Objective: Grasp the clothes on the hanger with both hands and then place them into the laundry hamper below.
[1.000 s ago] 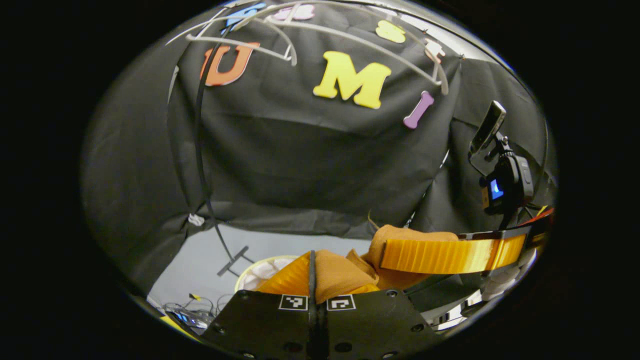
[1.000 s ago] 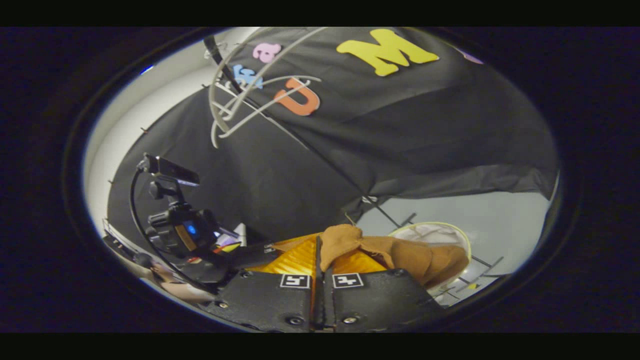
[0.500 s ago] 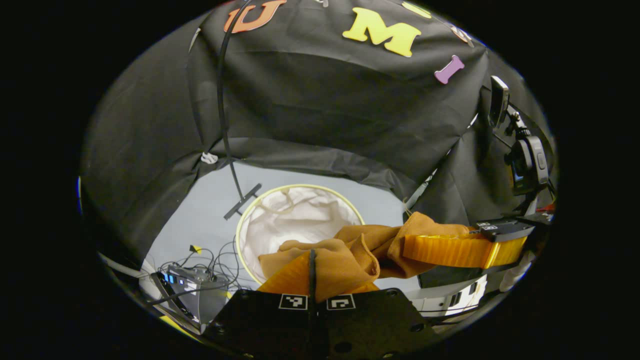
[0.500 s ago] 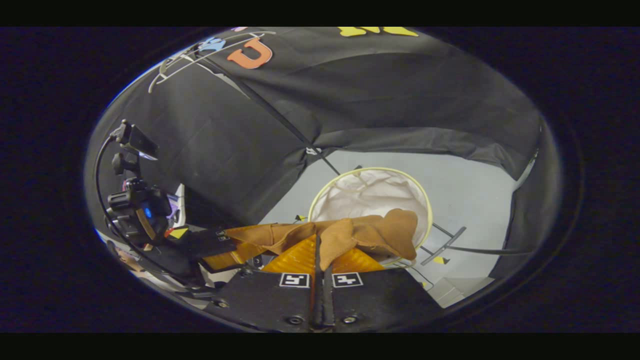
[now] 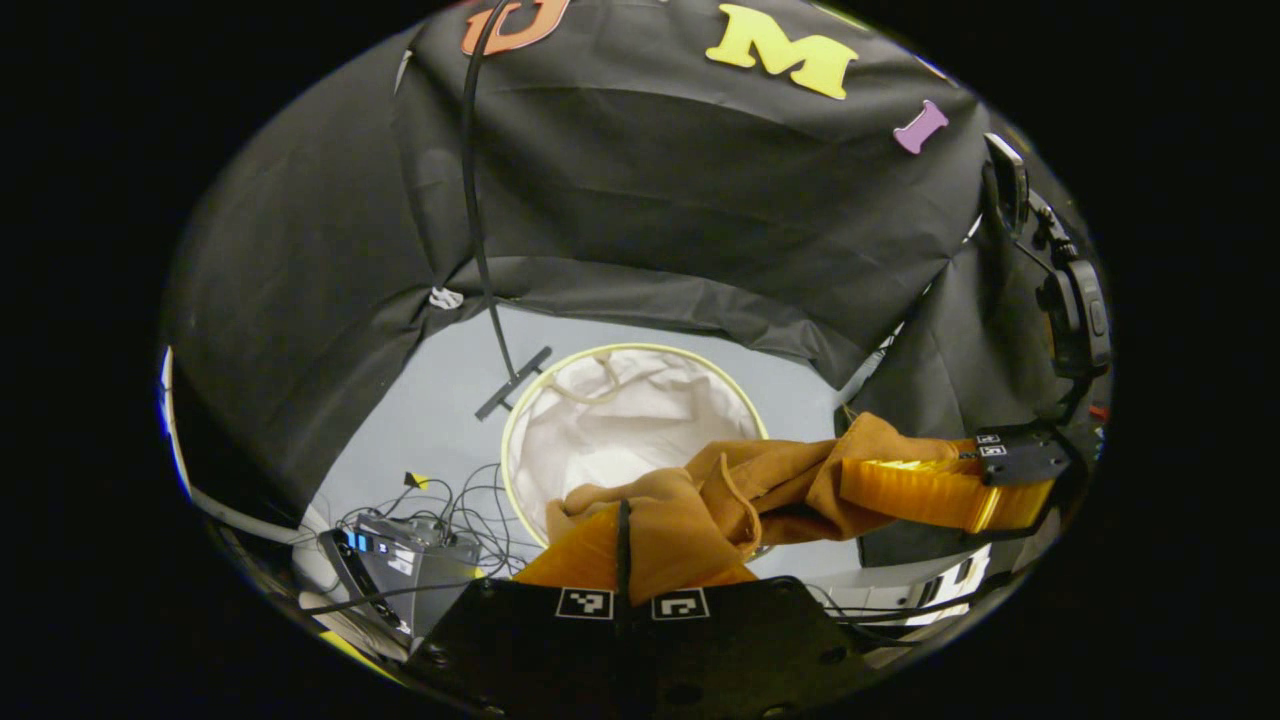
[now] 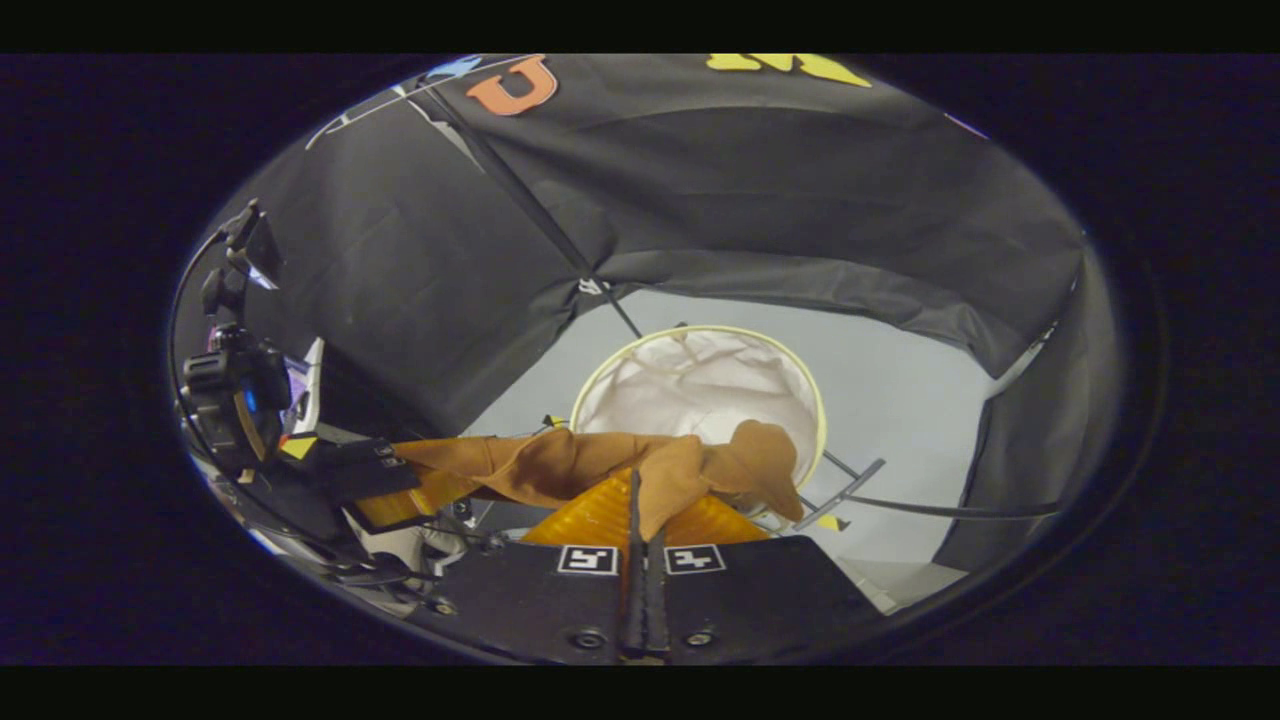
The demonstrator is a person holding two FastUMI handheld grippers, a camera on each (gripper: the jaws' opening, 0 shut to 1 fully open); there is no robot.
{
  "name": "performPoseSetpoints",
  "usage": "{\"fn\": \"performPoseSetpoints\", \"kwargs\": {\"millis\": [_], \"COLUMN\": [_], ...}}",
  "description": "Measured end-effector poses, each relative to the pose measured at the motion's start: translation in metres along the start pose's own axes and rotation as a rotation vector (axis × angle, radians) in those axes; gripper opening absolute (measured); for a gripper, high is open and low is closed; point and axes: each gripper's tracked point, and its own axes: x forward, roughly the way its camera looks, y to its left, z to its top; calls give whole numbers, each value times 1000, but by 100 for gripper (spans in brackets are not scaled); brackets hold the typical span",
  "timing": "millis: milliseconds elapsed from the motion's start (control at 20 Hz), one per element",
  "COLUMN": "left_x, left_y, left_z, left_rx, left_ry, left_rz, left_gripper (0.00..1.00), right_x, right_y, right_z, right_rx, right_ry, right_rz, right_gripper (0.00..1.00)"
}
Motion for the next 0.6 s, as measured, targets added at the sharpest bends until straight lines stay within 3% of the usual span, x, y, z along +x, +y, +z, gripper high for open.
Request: {"fn": "performPoseSetpoints", "kwargs": {"millis": [100,150,300,600], "left_x": [-6,-6,-10,-12], "left_y": [-4,-8,9,19], "left_z": [12,14,16,7], "left_rx": [-9,-14,17,20], "left_ry": [-24,-35,-46,-28], "left_rz": [-22,-48,-2,12], "left_gripper": [5,21,96,97], "right_x": [-3,-4,-5,-10], "right_y": [-2,-3,4,-11], "right_z": [9,16,18,17], "right_rx": [-9,-13,4,31], "right_ry": [-34,-49,-59,-69], "right_rz": [0,1,4,-40], "right_gripper": [6,25,83,81]}}
